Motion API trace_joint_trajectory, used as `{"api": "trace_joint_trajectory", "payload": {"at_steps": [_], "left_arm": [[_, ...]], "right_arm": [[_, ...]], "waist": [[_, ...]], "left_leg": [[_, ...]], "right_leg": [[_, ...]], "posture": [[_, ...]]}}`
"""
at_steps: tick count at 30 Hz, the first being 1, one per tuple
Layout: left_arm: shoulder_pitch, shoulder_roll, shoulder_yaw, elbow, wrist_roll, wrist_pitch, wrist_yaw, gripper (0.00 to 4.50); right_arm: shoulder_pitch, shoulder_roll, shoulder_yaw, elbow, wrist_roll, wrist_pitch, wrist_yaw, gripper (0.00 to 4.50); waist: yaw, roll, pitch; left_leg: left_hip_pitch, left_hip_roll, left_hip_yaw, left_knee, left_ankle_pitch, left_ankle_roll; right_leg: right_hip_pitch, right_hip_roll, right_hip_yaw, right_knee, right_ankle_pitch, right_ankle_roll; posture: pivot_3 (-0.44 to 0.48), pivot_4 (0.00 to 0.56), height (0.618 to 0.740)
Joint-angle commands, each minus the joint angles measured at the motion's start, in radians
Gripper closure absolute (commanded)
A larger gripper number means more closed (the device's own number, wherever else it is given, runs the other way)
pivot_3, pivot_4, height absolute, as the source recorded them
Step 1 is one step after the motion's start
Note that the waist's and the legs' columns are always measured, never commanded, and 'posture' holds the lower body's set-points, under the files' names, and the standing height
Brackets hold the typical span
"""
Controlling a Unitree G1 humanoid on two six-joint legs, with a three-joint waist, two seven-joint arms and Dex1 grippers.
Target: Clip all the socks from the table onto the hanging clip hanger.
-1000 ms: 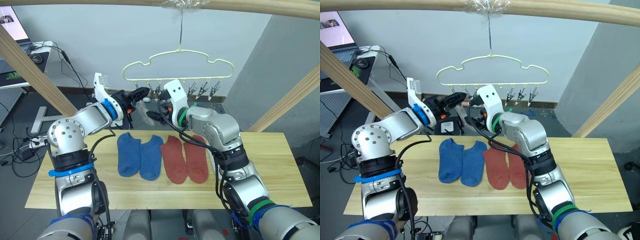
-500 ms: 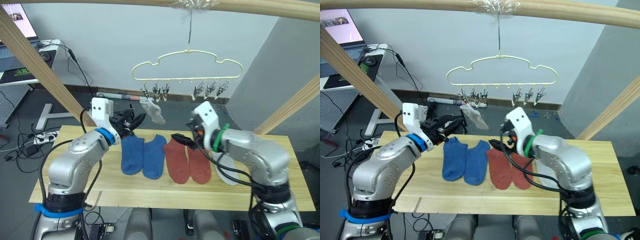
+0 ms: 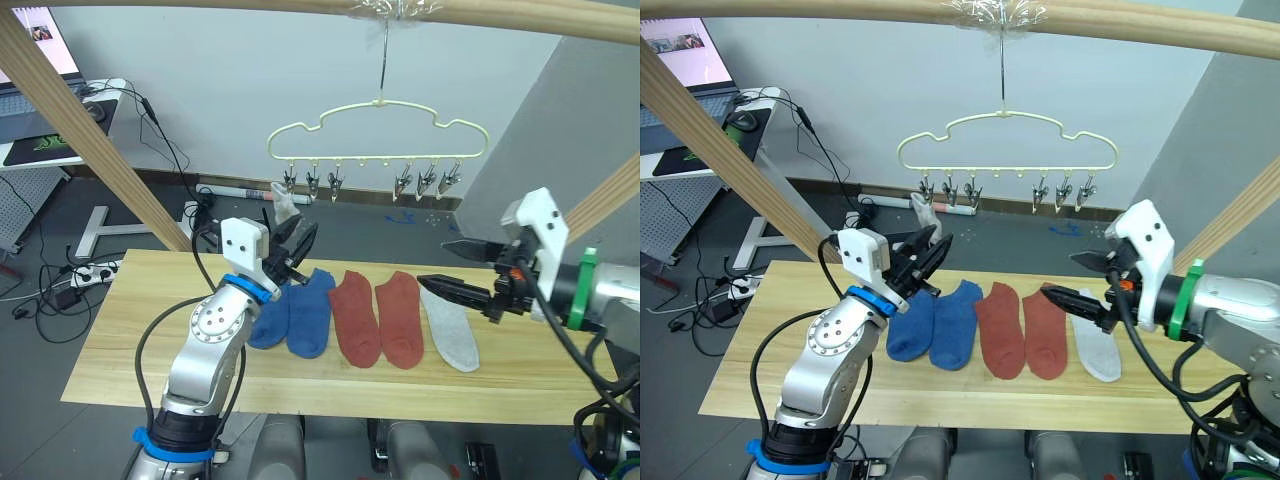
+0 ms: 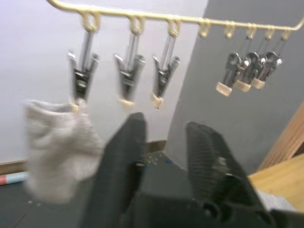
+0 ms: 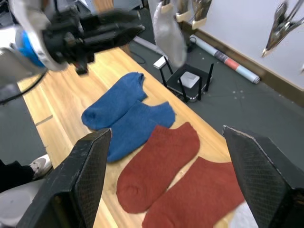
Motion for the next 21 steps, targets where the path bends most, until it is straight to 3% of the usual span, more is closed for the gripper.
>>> {"api": "trace_joint_trajectory", "payload": {"at_steps": [1, 11, 21], "left_arm": [[-0.046, -0.045, -0.01, 0.013, 0.055, -0.015, 0.057, 3.16], [-0.199, -0.162, -0.001, 0.16, 0.119, 0.018, 0.161, 3.16], [-0.306, -0.193, 0.035, 0.286, 0.14, -0.006, 0.201, 3.16]], "right_arm": [[-0.01, -0.05, -0.064, -0.012, 0.074, 0.014, -0.001, 0.58], [0.025, -0.071, -0.11, -0.027, 0.215, 0.014, -0.123, 0.58], [0.103, -0.111, -0.141, -0.023, 0.393, -0.065, -0.304, 0.58]], "waist": [[0.0, 0.0, 0.0], [-0.008, 0.0, 0.0], [-0.033, 0.0, 0.0]], "left_leg": [[0.0, 0.0, 0.0, 0.0, 0.0, 0.0], [0.0, 0.0, 0.0, 0.002, 0.0, 0.0], [0.0, -0.001, 0.0, 0.002, 0.0, 0.0]], "right_leg": [[0.0, 0.0, 0.0, 0.0, 0.0, 0.0], [0.001, 0.0, 0.0, 0.0, 0.0, 0.0], [0.001, 0.0, 0.0, 0.001, 0.0, 0.0]], "posture": [[0.049, 0.242, 0.74], [-0.027, 0.241, 0.74], [-0.076, 0.232, 0.74]]}}
